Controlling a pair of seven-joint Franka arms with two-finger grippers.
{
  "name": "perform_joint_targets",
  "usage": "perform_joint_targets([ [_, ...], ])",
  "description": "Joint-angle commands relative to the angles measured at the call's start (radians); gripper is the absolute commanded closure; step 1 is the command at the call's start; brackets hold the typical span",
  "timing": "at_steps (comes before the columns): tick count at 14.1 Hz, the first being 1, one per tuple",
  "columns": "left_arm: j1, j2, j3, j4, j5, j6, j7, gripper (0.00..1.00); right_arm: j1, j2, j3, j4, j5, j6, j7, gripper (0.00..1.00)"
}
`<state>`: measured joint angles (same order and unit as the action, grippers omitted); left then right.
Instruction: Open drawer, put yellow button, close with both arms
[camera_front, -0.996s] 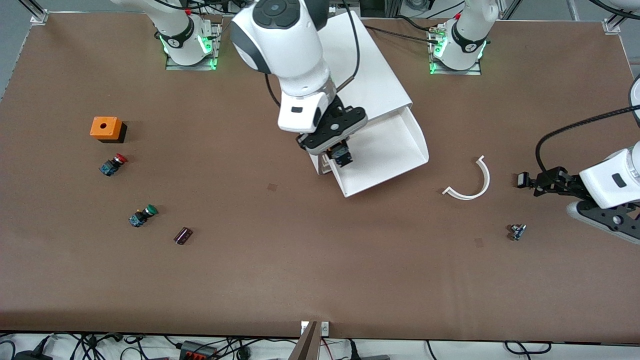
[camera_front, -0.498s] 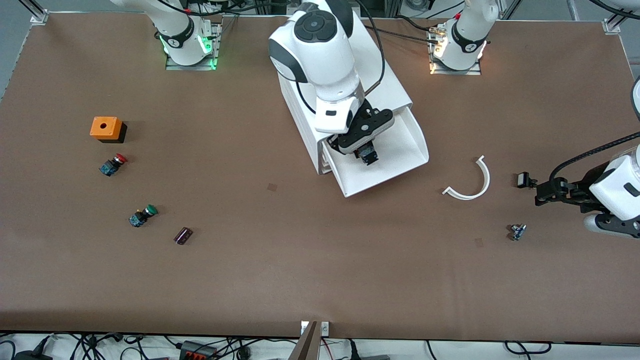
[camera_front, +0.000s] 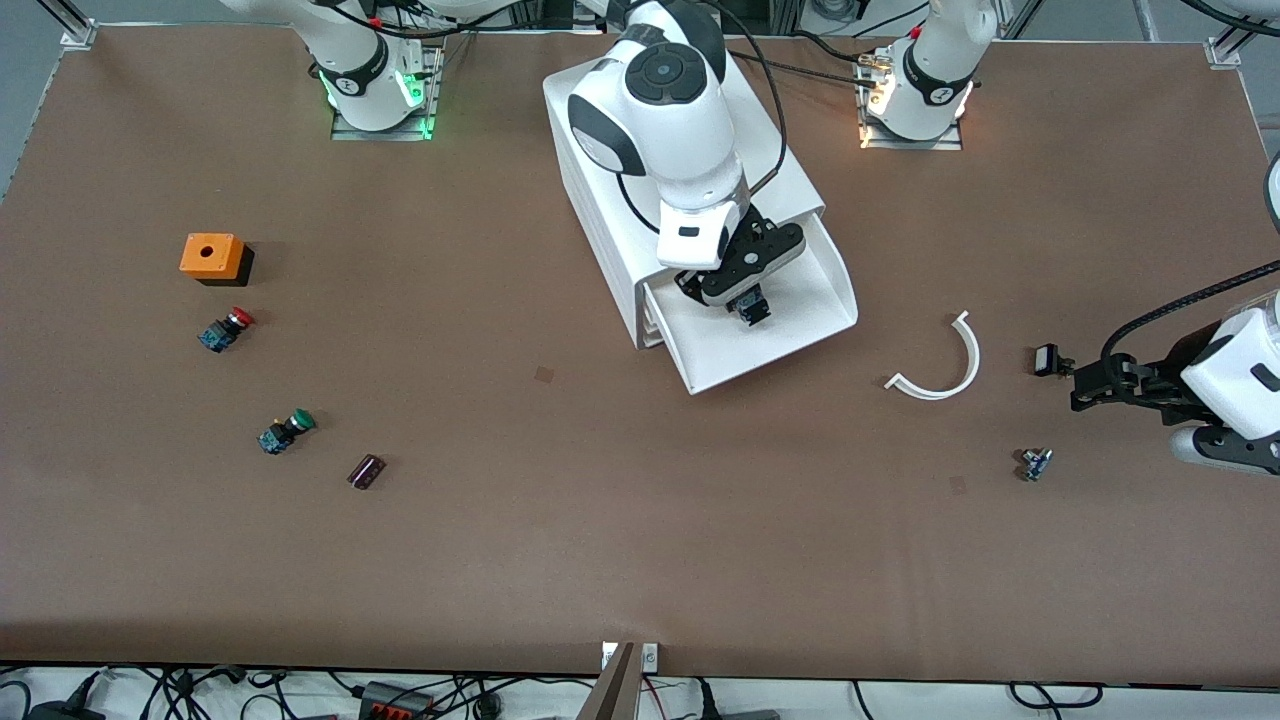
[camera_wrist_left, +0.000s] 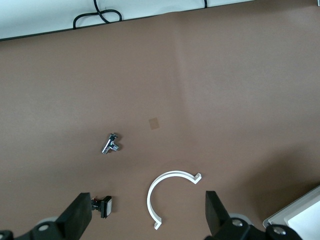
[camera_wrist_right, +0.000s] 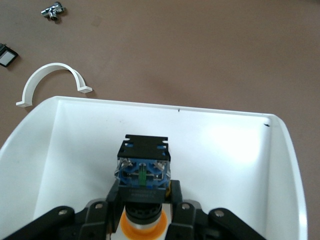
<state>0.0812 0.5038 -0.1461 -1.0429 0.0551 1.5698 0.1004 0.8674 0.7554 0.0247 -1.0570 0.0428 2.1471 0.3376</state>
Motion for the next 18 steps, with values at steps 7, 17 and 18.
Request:
perform_joint_targets([
  [7, 0.002, -0.002, -0.004, 0.018, -0.017, -0.051, -0.01, 0.0, -0.002, 0.03, -0.011, 0.037, 0.008, -0.052, 0.02, 0.52],
  [17, -0.004, -0.005, -0.006, 0.018, -0.02, -0.082, -0.016, 0.0, -0.011, -0.008, -0.015, 0.093, 0.009, -0.114, 0.116, 0.0],
  [18, -0.006, -0.005, -0.009, 0.018, -0.021, -0.106, -0.022, 0.0, -0.024, -0.014, -0.018, 0.112, 0.009, -0.154, 0.116, 0.0],
])
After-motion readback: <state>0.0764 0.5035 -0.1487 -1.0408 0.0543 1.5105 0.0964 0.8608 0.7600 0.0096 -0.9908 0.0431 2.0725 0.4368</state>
